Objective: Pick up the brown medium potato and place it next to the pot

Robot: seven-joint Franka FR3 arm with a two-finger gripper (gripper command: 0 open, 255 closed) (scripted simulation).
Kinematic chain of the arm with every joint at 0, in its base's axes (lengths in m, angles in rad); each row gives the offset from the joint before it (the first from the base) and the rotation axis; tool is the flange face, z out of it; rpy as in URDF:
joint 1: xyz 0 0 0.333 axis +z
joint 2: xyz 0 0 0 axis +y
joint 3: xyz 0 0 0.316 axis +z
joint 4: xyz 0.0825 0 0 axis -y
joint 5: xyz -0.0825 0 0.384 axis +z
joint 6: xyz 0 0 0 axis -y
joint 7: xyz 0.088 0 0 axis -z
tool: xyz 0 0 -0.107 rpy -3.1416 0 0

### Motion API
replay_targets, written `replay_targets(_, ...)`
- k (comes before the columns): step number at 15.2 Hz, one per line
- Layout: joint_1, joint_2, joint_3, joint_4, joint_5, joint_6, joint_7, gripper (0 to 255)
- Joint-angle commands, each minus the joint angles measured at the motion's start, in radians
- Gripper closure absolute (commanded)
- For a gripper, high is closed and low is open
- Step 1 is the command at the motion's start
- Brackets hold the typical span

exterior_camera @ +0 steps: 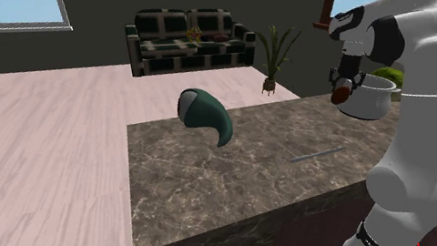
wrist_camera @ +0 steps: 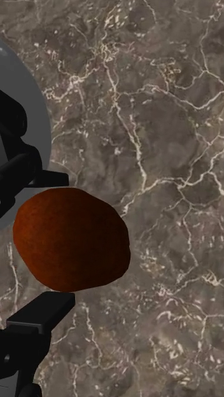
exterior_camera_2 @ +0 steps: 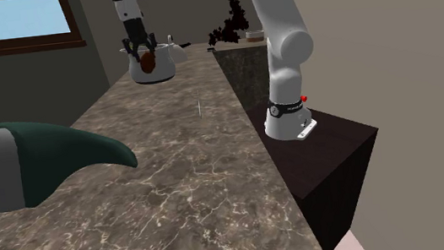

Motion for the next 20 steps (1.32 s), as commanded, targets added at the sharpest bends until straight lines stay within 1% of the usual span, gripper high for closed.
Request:
replay_targets(1,0.001,0.004,0.002,-0.021,0.003,0.026,-0.002,255)
replay_targets(17,-0.003,0.072,0.02,-0.149,0.041,0.213,-0.027,255)
replay_targets(20,-0.002,0.072,0.019,-0.149,0.041,0.213,-0.027,255)
